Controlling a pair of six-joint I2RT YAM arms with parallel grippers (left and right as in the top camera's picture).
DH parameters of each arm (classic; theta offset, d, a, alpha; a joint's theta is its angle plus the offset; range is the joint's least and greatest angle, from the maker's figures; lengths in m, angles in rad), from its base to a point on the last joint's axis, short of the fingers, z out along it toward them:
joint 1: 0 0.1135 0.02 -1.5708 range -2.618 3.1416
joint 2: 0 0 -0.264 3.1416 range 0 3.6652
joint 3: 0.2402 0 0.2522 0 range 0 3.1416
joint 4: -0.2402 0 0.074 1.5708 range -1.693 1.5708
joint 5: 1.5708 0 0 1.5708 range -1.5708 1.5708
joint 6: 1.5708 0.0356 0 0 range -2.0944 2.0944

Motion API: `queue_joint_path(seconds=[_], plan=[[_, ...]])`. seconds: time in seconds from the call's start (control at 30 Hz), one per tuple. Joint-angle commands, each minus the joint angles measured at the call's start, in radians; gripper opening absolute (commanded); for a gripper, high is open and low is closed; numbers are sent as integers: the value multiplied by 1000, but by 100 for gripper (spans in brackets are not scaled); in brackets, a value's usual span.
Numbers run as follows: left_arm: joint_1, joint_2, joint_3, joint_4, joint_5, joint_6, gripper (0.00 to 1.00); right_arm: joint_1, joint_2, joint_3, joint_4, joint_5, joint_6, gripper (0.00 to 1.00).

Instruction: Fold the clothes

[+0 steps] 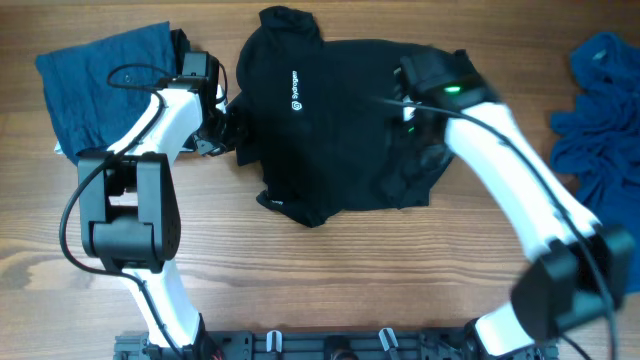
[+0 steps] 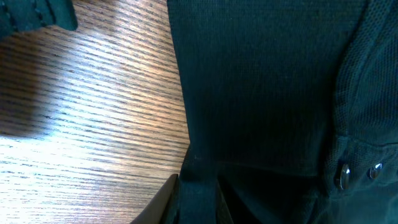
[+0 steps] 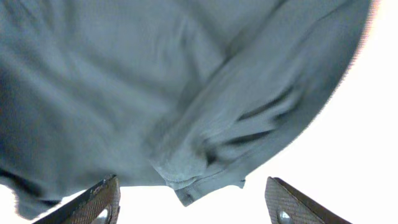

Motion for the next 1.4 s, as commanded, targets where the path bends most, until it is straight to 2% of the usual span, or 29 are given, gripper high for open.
queue_joint_path(seconds=[0.0, 0.07, 0.17, 0.23, 0.37, 0.5, 0.6, 0.73, 0.87, 1.1, 1.37], plan=[[-5, 10, 7, 3, 8, -10, 19, -74, -60, 19, -49, -124, 101, 61], [-5, 10, 7, 4, 8, -10, 19, -81, -53, 1, -70, -208, 106, 57], [-4, 10, 7, 5, 8, -10, 20, -73, -52, -80, -67, -218, 209, 43], [-4, 10, 7, 3, 8, -10, 20, -73, -52, -151, -26, -224, 236, 42], [-5, 10, 7, 3, 8, -10, 20, -73, -52, -295, 90, -348, 243, 51], [-5, 10, 7, 3, 9, -10, 20, -73, -52, -377, 128, -357, 396, 57], [-5, 10, 7, 2, 9, -10, 20, -73, -52, -386, 126, -339, 482, 60], [-5, 10, 7, -1, 9, -10, 20, -73, -52, -447, 177, -339, 581, 58], [-5, 10, 7, -1, 9, -10, 20, -73, -52, -533, 302, -349, 604, 55], [-5, 10, 7, -1, 13, -10, 20, -73, -52, -543, 359, -350, 603, 56], [-5, 10, 7, -1, 13, -10, 20, -73, -52, -544, 458, -251, 574, 56]])
